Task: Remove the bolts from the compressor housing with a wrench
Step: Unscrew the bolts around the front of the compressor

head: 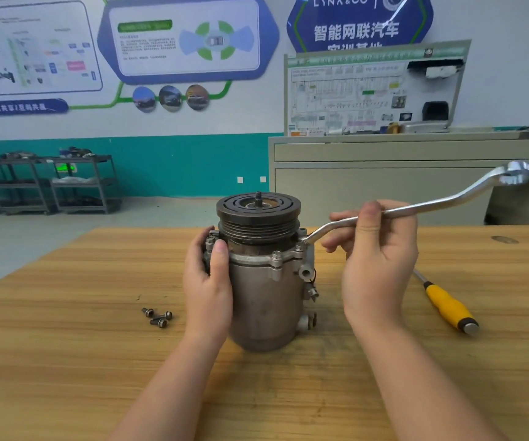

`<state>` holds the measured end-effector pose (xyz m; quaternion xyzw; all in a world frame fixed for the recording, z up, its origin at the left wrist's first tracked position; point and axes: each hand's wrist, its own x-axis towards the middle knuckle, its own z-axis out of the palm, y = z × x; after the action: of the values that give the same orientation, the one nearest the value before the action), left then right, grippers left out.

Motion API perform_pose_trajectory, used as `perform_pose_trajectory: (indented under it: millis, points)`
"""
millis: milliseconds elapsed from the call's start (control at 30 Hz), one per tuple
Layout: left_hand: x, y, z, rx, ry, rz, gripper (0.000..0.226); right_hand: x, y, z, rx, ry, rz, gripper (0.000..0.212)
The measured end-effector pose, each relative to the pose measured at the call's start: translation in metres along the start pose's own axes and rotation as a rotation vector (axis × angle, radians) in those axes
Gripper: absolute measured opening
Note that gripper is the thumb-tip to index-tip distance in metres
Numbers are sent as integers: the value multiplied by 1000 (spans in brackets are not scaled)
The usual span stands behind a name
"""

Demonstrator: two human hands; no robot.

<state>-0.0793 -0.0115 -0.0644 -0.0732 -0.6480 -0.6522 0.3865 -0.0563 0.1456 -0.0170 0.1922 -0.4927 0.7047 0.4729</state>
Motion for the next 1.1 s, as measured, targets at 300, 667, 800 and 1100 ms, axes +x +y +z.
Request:
perform_pose_trajectory:
  millis: [300,667,800,1100]
  points:
    - [4,-4,1,-15,-10,-6,55,-18,5,-1,-231,-352,-477,9]
    - [3,-5,0,-14,-32,-41,46,-28,10,8,-108,-104,-316,27]
    - [2,-4,0,-31,-27,-56,51,-6,11,8,101,161,241,29]
    - [3,-3,0,-30,-20,-51,43,21,13,-9,533,94,647,27]
